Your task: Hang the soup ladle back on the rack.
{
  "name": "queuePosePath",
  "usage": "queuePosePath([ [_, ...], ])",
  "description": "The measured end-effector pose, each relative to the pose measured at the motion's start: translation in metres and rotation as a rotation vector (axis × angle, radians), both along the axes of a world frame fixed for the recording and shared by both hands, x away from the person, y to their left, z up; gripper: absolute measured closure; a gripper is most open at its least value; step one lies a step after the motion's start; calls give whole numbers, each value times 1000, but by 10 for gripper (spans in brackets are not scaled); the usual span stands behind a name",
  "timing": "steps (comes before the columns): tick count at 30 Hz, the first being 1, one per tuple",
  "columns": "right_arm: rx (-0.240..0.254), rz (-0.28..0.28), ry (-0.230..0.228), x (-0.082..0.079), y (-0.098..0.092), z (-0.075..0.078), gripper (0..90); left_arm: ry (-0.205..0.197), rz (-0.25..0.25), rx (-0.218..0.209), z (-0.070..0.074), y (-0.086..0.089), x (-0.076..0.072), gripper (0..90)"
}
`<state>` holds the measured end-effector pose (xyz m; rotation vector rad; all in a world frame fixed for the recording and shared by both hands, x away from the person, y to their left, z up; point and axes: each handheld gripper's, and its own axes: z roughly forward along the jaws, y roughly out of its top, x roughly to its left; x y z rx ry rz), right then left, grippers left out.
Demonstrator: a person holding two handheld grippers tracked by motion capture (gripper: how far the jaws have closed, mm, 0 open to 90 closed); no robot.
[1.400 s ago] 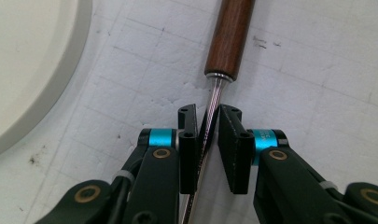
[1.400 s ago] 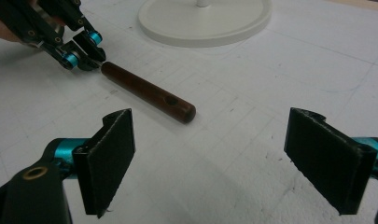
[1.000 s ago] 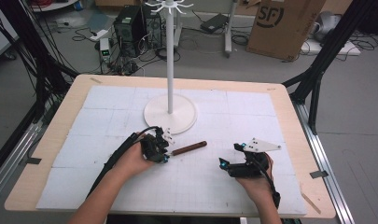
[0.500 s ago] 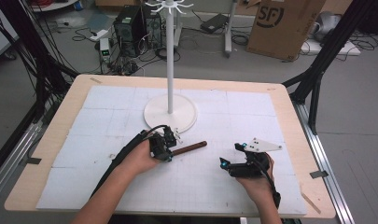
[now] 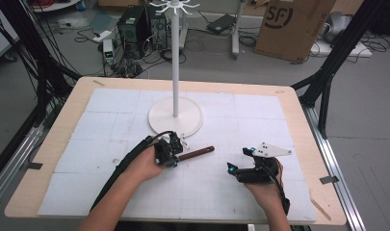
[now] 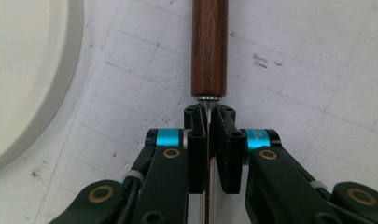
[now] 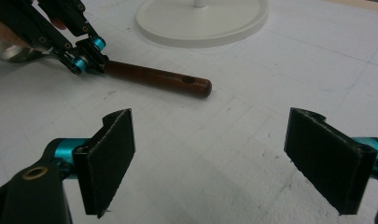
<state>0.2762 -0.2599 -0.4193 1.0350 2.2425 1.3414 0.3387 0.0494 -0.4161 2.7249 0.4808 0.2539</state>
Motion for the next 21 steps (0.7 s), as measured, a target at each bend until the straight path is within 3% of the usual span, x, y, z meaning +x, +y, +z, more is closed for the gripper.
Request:
queuePosePath([
  [5, -2, -3, 1, 0, -1, 0, 150, -14, -14, -78, 10, 11, -7, 841],
  [12, -2, -7, -10, 0, -1, 0, 150, -41, -5, -280, 41, 35, -16, 844],
  [21, -3, -7, -5, 0, 1, -1, 150, -44, -12, -445, 64, 57, -23, 845],
])
